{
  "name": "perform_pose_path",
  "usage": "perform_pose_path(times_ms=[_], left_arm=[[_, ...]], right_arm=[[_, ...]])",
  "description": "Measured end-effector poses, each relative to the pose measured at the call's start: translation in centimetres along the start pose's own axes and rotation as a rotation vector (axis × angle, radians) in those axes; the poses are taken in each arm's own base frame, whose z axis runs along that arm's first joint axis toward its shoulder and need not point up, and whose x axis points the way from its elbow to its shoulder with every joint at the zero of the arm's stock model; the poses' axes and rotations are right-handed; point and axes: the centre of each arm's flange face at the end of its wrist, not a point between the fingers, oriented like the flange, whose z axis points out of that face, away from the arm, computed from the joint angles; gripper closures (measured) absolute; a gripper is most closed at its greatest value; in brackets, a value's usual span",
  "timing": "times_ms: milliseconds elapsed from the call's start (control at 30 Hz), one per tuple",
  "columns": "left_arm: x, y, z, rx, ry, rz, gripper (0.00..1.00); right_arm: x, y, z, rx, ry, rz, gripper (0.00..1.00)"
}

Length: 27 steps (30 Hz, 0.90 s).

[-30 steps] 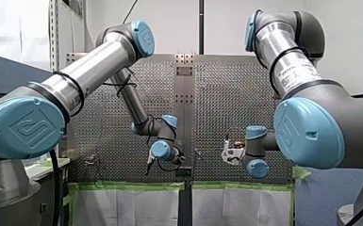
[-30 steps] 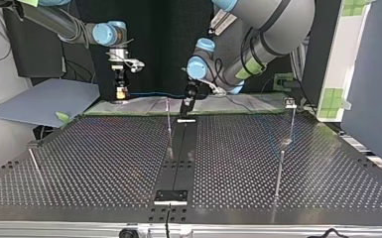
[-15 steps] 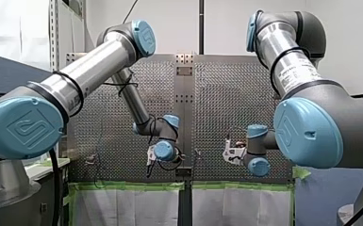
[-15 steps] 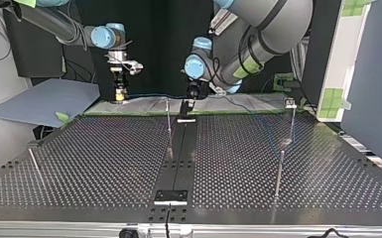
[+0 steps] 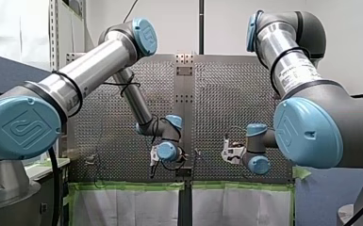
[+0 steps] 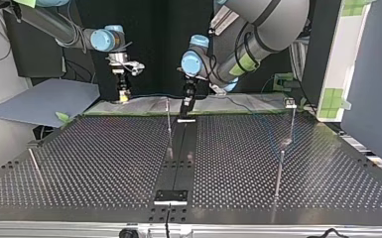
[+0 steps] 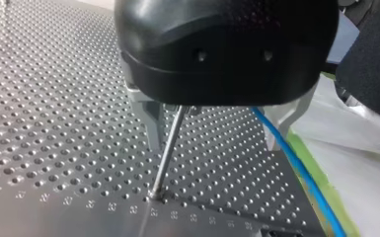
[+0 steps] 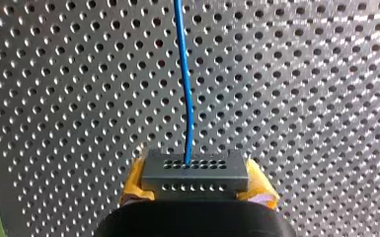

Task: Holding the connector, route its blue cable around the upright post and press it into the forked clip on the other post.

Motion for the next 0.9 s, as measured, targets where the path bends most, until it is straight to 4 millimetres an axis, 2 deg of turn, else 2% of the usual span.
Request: perform_pose_path(times_ms=[500,900], left_arm=[[-0.5,-1.8,-0.3,0.002,-0.033,-0.007,0.01],[-1.6,-5.0,-0.8,0.015,-0.104,-0.078,0.01]], right_arm=[[0.0,0.4,0.1,0.044,-0.008,0.003,0.69],[0.0,1.3,0.2,0.060,-0.009,0.008,0.69]])
